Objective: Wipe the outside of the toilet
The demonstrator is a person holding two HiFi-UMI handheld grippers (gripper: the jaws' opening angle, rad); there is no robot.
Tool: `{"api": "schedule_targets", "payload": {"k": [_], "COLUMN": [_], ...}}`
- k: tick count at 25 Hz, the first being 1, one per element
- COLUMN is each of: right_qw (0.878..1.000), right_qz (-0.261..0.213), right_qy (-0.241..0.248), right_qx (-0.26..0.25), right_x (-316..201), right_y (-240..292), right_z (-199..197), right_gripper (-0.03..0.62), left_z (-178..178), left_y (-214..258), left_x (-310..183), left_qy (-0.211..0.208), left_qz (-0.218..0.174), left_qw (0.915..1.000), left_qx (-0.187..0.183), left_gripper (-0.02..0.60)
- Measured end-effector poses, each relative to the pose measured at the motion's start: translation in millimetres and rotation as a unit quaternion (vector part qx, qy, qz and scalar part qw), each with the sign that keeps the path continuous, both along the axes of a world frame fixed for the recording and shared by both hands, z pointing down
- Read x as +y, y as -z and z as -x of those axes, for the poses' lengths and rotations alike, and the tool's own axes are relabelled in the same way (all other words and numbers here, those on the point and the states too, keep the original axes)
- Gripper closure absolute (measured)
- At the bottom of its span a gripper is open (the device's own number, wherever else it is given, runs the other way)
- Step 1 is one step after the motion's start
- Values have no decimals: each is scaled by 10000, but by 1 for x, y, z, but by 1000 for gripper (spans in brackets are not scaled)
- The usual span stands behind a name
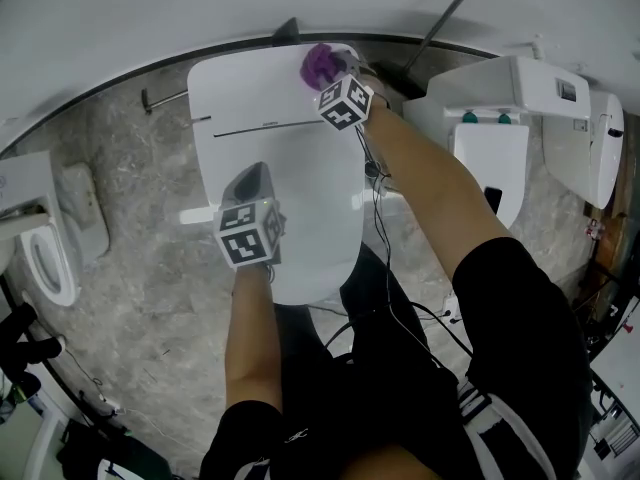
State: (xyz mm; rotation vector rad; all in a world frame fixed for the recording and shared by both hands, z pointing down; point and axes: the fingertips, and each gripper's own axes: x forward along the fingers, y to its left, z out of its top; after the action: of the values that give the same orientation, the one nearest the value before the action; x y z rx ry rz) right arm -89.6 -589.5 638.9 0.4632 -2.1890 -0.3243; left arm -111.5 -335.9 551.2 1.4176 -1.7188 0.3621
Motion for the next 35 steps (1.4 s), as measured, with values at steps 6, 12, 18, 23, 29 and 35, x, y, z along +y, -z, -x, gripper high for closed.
{"api": "schedule_targets", "payload": {"k": [6,12,18,23,29,35], "right_qw": [9996,9978,9912,9805,9681,9686], "right_qz": [-28,-6,675,1200,1668,2062], "right_qy": [88,40,-352,-816,-789,-441], "right_qx": [-257,-662,-1085,-1328,-1694,-1320], "right_x": [-16,-28,-50,-62,-66,-56], "right_y": [0,-1,-5,-23,-55,-106], "right_z": [-24,-45,-76,-116,-117,-115], "right_gripper": [487,488,488,488,488,488], "left_z": [-23,-47,-76,-92,-122,-144], "left_y": [-6,-15,-16,-9,-27,-47], "left_x": [-18,-28,-47,-78,-102,-126], "left_qy": [-110,16,-77,-306,-694,-731], "left_qz": [54,149,180,185,343,301], "left_qw": [9999,9999,9998,9994,9970,9963], "left_qx": [-104,-9,-35,-25,-1,347], "left_gripper": [575,575,575,576,576,575]}}
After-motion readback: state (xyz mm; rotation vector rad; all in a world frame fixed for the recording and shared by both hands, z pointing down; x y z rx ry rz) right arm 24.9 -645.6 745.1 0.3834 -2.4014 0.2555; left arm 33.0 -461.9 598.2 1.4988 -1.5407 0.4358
